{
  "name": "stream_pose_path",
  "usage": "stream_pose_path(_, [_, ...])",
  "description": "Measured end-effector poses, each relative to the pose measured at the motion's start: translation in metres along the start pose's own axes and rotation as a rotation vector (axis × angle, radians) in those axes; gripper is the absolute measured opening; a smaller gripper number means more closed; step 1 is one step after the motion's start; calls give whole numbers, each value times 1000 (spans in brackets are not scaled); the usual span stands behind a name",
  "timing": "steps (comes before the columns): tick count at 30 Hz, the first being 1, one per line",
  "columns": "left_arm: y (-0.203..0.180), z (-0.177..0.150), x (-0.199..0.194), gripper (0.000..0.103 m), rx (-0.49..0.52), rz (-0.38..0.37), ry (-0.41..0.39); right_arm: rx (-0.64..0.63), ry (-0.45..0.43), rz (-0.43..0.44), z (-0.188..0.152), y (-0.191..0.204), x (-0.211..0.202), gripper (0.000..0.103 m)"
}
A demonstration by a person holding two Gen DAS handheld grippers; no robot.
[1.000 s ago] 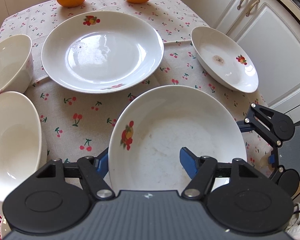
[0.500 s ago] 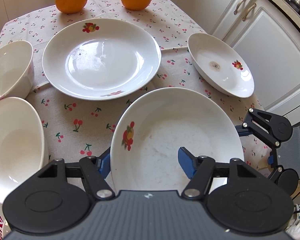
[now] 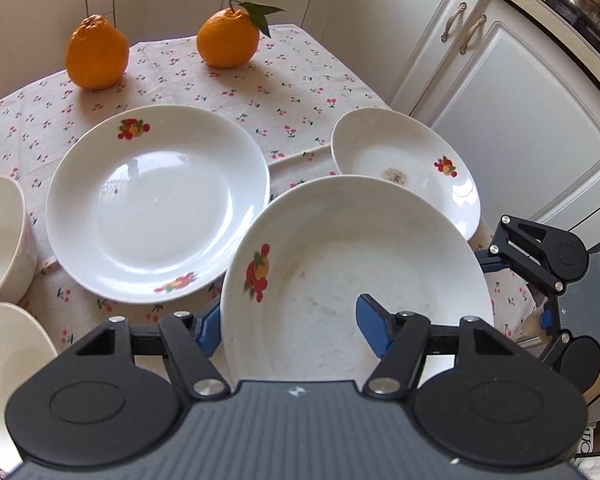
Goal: Organize plates and bowls
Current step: 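Lower the held plate onto the other white plate with the left gripper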
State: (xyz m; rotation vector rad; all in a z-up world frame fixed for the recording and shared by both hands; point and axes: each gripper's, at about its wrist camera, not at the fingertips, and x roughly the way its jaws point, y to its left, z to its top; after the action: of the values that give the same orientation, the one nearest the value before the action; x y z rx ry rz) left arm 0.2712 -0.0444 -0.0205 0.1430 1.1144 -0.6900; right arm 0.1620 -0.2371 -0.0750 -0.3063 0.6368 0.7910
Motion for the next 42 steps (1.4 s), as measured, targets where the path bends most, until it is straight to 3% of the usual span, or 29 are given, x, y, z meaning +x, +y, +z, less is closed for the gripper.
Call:
stream_pose_path(18, [-65,87,70,66,182,-72,28,131,16,-173,-40,-65,-40,91])
stream_pose_path(42, [-76,121,126,67,205,-106,90,201,39,-224,-52,-95,-45,91])
